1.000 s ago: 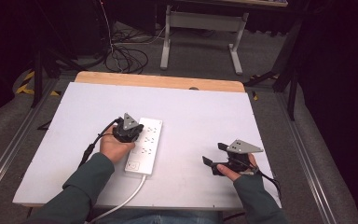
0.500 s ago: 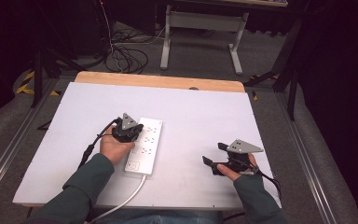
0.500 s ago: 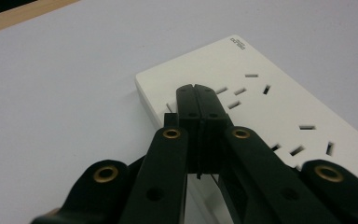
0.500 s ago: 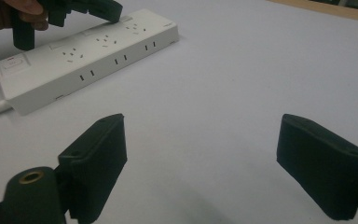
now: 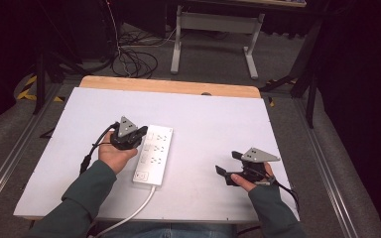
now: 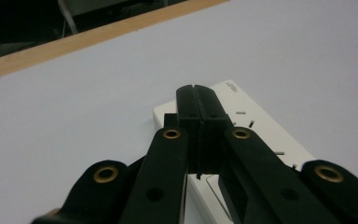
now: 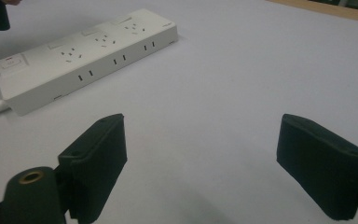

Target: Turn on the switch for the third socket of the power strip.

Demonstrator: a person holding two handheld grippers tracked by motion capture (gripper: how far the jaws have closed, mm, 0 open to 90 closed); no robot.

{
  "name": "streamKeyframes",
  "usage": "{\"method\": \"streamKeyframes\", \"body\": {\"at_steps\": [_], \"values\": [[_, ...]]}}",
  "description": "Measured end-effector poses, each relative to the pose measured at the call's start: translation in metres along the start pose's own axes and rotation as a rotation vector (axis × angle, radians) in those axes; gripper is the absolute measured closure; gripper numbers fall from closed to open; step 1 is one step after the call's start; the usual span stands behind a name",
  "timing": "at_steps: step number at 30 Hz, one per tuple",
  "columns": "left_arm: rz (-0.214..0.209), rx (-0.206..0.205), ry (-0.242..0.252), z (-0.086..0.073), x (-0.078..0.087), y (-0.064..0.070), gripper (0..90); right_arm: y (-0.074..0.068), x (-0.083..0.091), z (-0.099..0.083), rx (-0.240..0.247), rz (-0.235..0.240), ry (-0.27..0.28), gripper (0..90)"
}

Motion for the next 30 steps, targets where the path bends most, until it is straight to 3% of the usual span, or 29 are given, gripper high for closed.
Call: {"method": "streamKeyframes", "body": {"at_steps": [16,30], "values": [[0.038,0.027,0.069,0.005,0.042,-0.015,90.0,0.0,0.0,0.0,0.002,-0.007,-0.004,16.3],[0.041,0.075,0.117,0.003,0.077,-0.025,90.0,0.001,0.0,0.0,0.003,-0.009,-0.006,16.5]]}}
Point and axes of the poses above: each handheld gripper's, and its own axes: x roughly backward along the jaws, z roughly out of its top, y roughly to its right, the point moved 3 cm from there along -x, roughly forward along the jaws, and after that the axes turned 3 degrees about y, right-handed, at the moved point
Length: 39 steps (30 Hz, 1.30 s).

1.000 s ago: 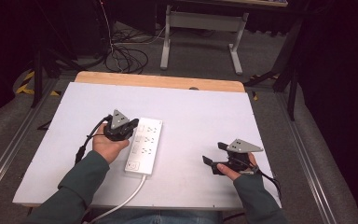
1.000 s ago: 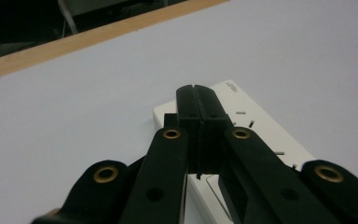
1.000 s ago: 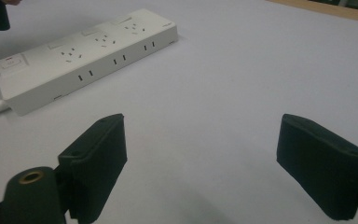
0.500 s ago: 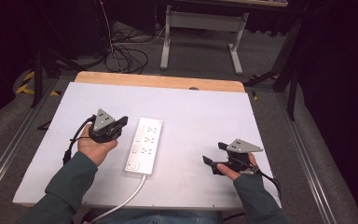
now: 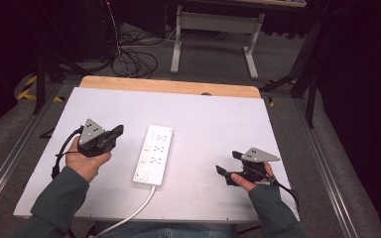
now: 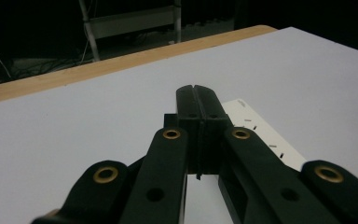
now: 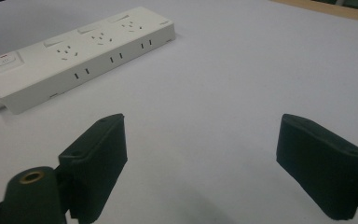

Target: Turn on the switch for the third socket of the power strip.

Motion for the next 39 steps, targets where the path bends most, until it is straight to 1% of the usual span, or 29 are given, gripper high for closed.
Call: {"method": "streamKeyframes", "body": {"at_steps": [3,10,21,27,29,33,34,35,39], "values": [[0.002,0.02,0.019,0.003,0.005,-0.002,90.0,0.0,0.0,0.0,0.0,0.0,0.0,16.6],[0.011,0.04,0.041,0.004,0.017,-0.003,90.0,0.0,0.001,0.0,0.003,-0.002,0.003,16.6],[0.033,0.068,0.066,0.0,0.044,-0.01,90.0,0.0,0.0,0.001,0.001,-0.002,0.006,16.7],[0.052,0.079,0.068,-0.004,0.056,-0.017,90.0,0.0,0.001,0.001,0.001,-0.004,0.008,16.7],[0.059,0.088,0.068,-0.006,0.06,-0.019,90.0,0.0,0.001,0.001,0.001,-0.003,0.008,16.7],[0.063,0.087,0.071,-0.009,0.066,-0.018,89.9,0.0,0.001,0.001,0.0,-0.004,0.011,16.7],[0.065,0.092,0.069,-0.009,0.067,-0.017,89.9,0.0,0.001,0.001,-0.001,-0.004,0.011,16.8],[0.067,0.085,0.07,-0.01,0.069,-0.018,90.0,0.0,0.001,0.001,0.0,-0.004,0.011,16.7],[0.077,0.096,0.069,-0.013,0.072,-0.02,90.0,0.0,0.002,0.002,0.0,-0.004,0.013,16.7]]}}
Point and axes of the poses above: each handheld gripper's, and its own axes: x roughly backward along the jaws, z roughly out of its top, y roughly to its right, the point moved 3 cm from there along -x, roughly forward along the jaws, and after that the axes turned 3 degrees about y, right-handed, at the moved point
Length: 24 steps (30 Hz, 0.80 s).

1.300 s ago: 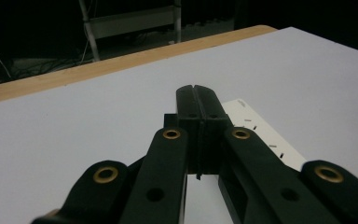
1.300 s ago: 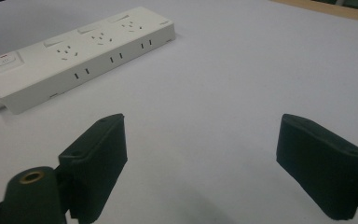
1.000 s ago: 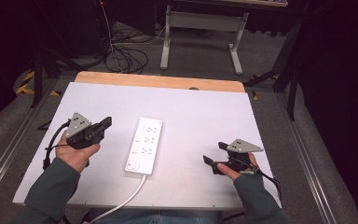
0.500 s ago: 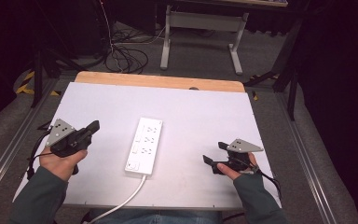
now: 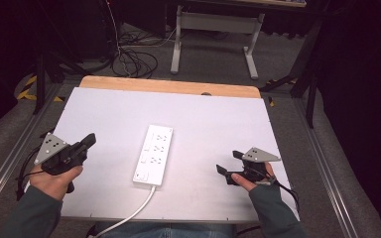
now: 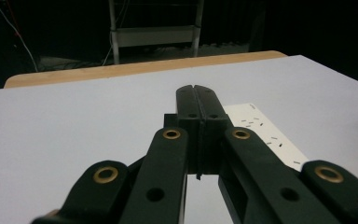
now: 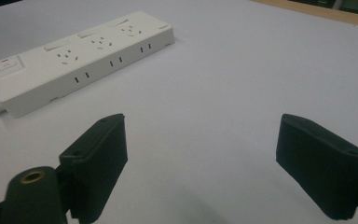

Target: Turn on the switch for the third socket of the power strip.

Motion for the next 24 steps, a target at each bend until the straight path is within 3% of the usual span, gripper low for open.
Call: {"method": "streamKeyframes", "body": {"at_steps": [15,24], "values": [[0.017,0.01,0.008,-0.0021,0.0004,-0.0021,89.4,-0.0004,-0.0011,0.0014,0.002,0.001,0.004,16.9],[0.022,0.012,-0.001,-0.0029,-0.0014,-0.0008,75.4,-0.0005,-0.0011,0.0016,0.004,0.0,0.003,16.9]]}}
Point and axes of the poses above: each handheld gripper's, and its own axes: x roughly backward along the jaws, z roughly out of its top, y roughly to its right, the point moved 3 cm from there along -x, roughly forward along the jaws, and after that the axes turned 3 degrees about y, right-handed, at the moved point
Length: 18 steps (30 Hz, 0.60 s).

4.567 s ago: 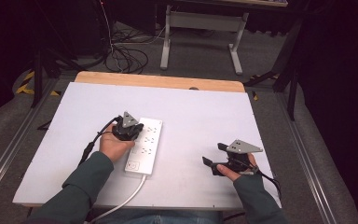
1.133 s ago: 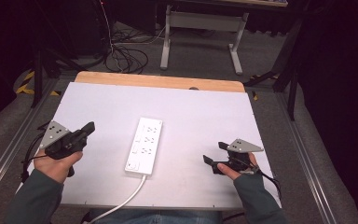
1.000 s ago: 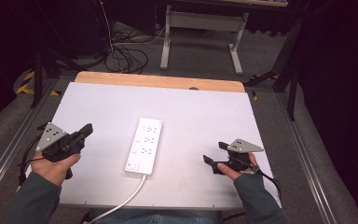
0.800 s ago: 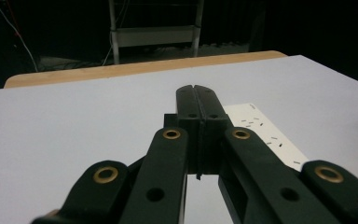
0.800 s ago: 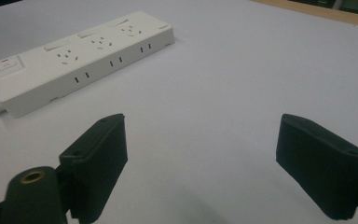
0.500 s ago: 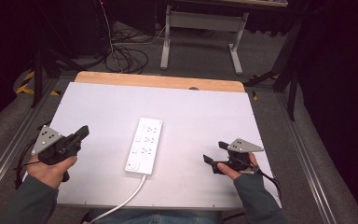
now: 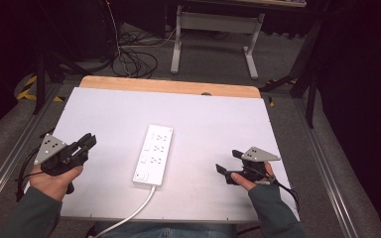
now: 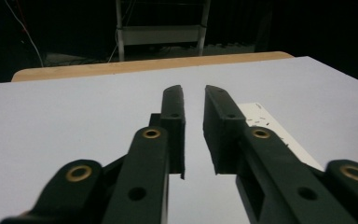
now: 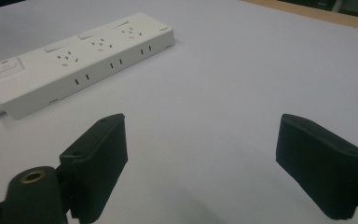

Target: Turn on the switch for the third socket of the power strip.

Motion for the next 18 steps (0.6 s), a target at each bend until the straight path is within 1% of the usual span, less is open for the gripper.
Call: {"method": "streamKeyframes", "body": {"at_steps": [2,5,7,10,12,13,15,18], "values": [[0.008,0.001,-0.004,-0.0004,-0.0008,0.0003,67.4,-0.0001,0.0002,0.0,0.0,-0.001,0.0,16.9],[0.017,0.002,-0.003,-0.0004,-0.0017,-0.0001,60.1,-0.0002,0.0005,-0.0001,0.0,-0.002,0.0,16.9],[0.026,-0.009,-0.003,-0.0007,-0.0022,-0.0008,54.0,-0.0001,0.0006,-0.0002,0.001,-0.002,0.0,16.9],[0.033,-0.013,-0.009,-0.0015,-0.0035,-0.001,47.5,-0.0003,0.0006,-0.0002,0.001,-0.002,0.0,16.9],[0.049,-0.012,-0.01,-0.0017,-0.0041,-0.0013,41.6,-0.0002,0.0006,-0.0003,0.001,-0.003,-0.001,16.9],[0.051,-0.011,-0.01,-0.0016,-0.0042,-0.0015,39.9,-0.0002,0.0006,-0.0002,0.001,-0.003,0.0,16.9],[0.069,-0.002,-0.009,-0.0017,-0.0043,-0.002,35.2,-0.0002,0.0006,-0.0002,0.0,-0.002,0.0,16.9],[0.076,0.007,-0.012,-0.002,-0.0047,-0.0025,29.8,-0.0002,0.0004,-0.0001,0.0,-0.002,0.0,16.9]]}}
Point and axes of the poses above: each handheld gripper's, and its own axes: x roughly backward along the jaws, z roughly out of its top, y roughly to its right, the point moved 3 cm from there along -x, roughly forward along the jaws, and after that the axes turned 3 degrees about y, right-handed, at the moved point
